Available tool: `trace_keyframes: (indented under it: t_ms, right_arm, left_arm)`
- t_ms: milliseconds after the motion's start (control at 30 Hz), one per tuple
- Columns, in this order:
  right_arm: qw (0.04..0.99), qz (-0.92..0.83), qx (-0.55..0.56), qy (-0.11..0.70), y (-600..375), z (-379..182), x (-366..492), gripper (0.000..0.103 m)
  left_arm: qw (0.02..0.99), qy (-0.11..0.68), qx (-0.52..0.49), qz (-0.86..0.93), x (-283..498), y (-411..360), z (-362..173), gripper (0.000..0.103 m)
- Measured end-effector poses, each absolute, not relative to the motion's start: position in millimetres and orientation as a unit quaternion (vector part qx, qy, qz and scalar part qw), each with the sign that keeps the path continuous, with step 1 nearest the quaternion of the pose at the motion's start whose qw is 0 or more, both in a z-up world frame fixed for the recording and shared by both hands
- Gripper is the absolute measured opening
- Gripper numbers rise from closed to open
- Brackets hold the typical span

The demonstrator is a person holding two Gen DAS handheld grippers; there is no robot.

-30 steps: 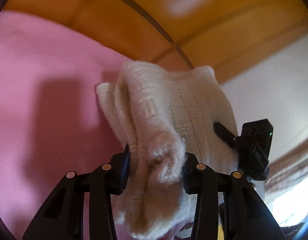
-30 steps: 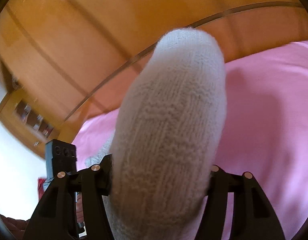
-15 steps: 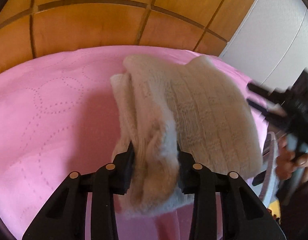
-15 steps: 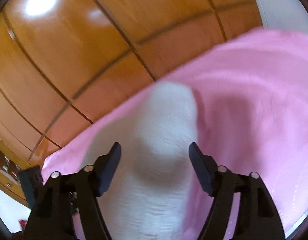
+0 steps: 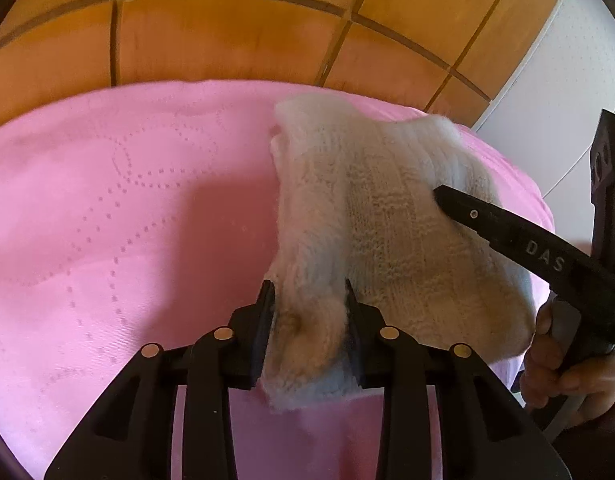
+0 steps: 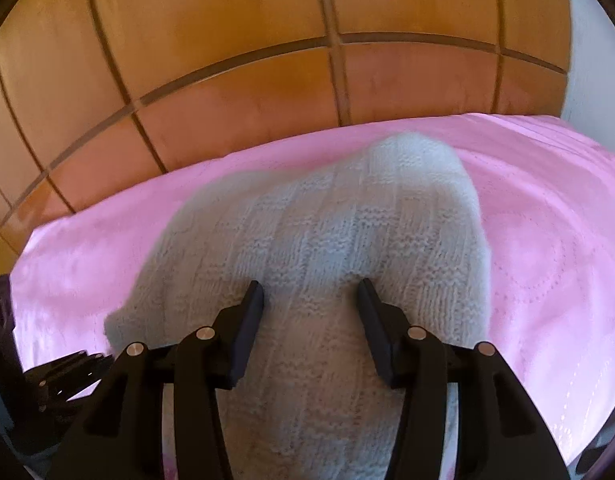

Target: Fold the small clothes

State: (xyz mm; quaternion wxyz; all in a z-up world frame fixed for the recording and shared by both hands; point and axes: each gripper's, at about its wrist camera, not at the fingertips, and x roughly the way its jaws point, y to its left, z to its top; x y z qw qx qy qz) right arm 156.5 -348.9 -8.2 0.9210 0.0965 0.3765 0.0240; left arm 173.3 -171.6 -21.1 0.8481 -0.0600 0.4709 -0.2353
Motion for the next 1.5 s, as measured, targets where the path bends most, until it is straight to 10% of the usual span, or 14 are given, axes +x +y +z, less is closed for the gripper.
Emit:
trace_keyframes:
  t_ms: [133, 300, 400, 833, 1500]
  right_arm:
    - [0.929, 0.021, 0.091, 0.359, -338.1, 6.2, 140.1, 0.072]
    - [0.937, -0.004, 0.061, 0.345, -317.5, 10.9, 113.5, 0.081]
    - [0.936, -0.019, 0.063, 0.345, -310.0, 5.3, 98.5, 0.084]
    - [0.946, -0.105, 0.065, 0.298, -290.2, 15.3, 32.1, 0.100]
    - [0.945, -0.159, 0.051, 0.283, -279.0, 15.1, 16.8, 0.101]
  left_arm:
    - [0.868, 0.441, -0.049, -0.225, 157.1, -165.8, -1.8, 0.050]
    - [0.880, 0.423, -0.059, -0.208, 141.4, -153.3, 12.9, 0.051]
    - [0.895, 0.401, -0.061, -0.185, 127.0, -141.3, 24.0, 0.070]
    - [0.920, 0.372, -0.049, -0.112, 81.8, -111.2, 38.2, 0.079]
    - [0.932, 0.353, -0.027, -0.080, 65.4, -107.2, 36.4, 0.092]
